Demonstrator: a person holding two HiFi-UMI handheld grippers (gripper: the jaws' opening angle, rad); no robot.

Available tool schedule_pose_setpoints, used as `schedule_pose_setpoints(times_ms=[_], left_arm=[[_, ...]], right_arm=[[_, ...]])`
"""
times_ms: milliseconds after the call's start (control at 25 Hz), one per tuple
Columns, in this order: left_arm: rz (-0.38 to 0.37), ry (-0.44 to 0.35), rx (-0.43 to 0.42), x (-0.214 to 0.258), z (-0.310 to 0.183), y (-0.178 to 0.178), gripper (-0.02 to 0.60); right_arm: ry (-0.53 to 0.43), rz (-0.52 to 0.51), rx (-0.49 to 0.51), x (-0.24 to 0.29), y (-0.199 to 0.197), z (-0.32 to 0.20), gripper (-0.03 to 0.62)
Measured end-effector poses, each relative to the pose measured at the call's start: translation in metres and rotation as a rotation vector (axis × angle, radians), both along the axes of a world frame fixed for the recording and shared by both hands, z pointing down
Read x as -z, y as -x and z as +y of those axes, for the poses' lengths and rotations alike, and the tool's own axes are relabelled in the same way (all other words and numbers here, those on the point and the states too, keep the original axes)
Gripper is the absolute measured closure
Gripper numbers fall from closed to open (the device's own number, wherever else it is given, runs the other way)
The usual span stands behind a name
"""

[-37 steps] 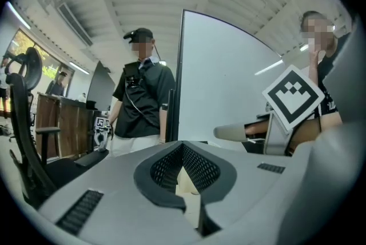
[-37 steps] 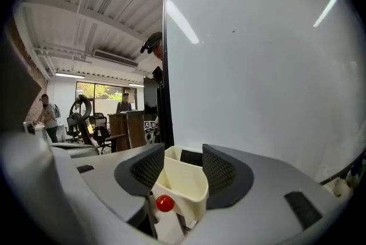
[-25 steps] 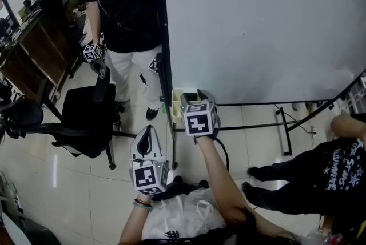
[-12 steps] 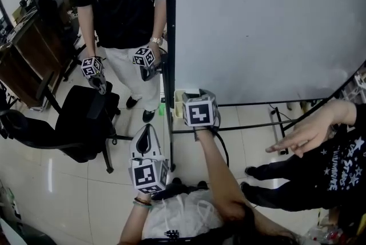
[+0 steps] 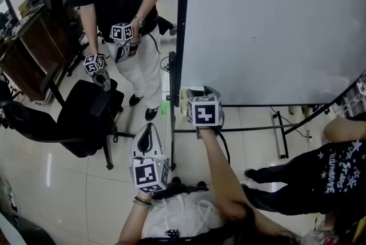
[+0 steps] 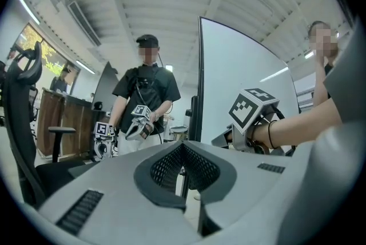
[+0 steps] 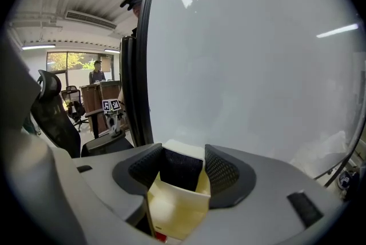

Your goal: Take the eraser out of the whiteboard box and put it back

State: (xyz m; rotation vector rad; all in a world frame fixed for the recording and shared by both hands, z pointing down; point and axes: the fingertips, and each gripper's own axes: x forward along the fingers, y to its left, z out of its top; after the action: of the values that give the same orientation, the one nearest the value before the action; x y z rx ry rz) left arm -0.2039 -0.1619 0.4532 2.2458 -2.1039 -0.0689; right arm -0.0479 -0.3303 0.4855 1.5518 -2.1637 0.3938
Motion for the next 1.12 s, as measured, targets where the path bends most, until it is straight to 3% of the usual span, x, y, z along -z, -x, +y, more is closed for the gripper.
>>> schedule_pose_setpoints(times_ms=[680,1120], left_arm=[[0.024,0.005,0.0,0.004,0.013,-0.007,0.58],[0.023,0.008,-0.013,0.003,0.015,-0.017,0.58]], right_arm=[[-0.173,-0.072,0.028,0.065,-0.014,0.028,0.329],[-0.299,-0.09,0.1,0.114,-0.034,0.087,0.329]])
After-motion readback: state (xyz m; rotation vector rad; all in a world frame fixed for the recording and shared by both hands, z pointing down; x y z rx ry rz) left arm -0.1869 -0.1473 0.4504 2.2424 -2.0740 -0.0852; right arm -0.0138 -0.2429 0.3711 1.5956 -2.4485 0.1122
